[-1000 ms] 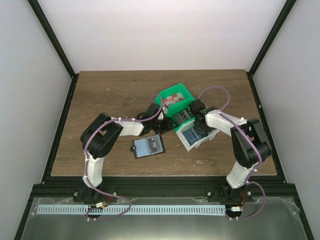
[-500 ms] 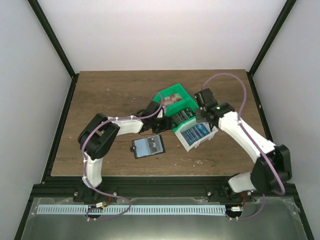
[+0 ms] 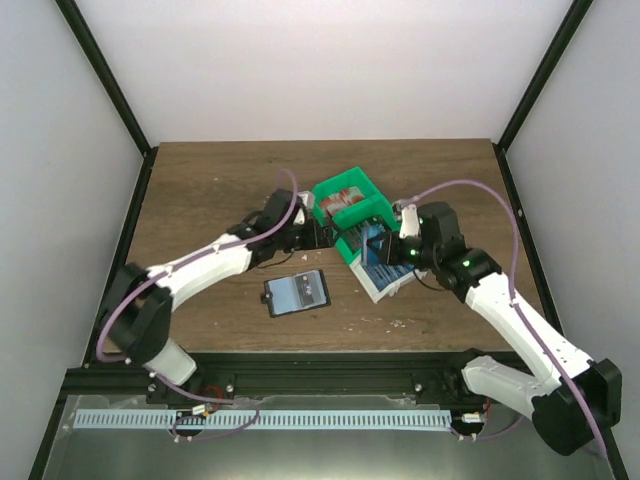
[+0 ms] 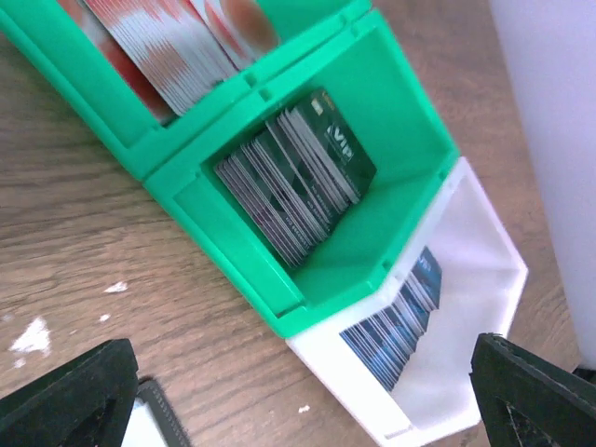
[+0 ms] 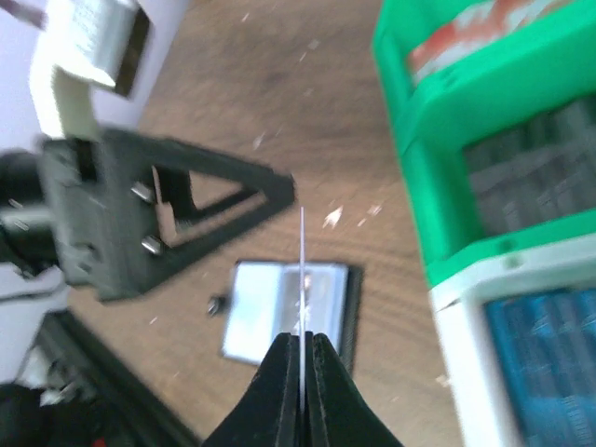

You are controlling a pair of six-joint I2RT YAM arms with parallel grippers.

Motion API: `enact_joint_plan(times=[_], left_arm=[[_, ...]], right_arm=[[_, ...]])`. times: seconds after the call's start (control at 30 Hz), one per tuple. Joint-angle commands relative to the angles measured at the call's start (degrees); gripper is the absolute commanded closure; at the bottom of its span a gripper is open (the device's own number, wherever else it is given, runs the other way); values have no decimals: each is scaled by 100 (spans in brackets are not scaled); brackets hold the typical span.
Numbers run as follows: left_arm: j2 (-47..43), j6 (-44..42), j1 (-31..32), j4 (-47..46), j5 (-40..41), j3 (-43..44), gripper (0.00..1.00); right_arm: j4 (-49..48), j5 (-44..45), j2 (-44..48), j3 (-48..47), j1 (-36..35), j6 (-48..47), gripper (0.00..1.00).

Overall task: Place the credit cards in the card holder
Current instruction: Pick up the credit card from the storage box, then insert the credit card into the card holder.

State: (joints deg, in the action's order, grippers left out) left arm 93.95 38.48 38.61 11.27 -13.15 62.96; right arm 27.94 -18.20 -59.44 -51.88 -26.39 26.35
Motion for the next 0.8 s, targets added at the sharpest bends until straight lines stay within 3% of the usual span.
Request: enact_joint_plan(times=[0.0, 0.27, 0.6, 0.77], left_arm=[[-913, -208, -21, 396, 604, -579, 0], [-2718, -107, -144, 627, 728, -1922, 1], [-3282, 258, -605, 1138, 171, -2799, 34], [-3085, 299, -738, 1065, -98, -3109, 43]], right_arm=[[-1135, -1585, 227, 679, -80, 934, 100], [-1690, -1500, -195, 1280, -784, 1509, 99], [-2232, -1510, -2105, 718, -1760, 1851, 100], [-2437, -1650, -3016, 267, -1913, 1852, 100]])
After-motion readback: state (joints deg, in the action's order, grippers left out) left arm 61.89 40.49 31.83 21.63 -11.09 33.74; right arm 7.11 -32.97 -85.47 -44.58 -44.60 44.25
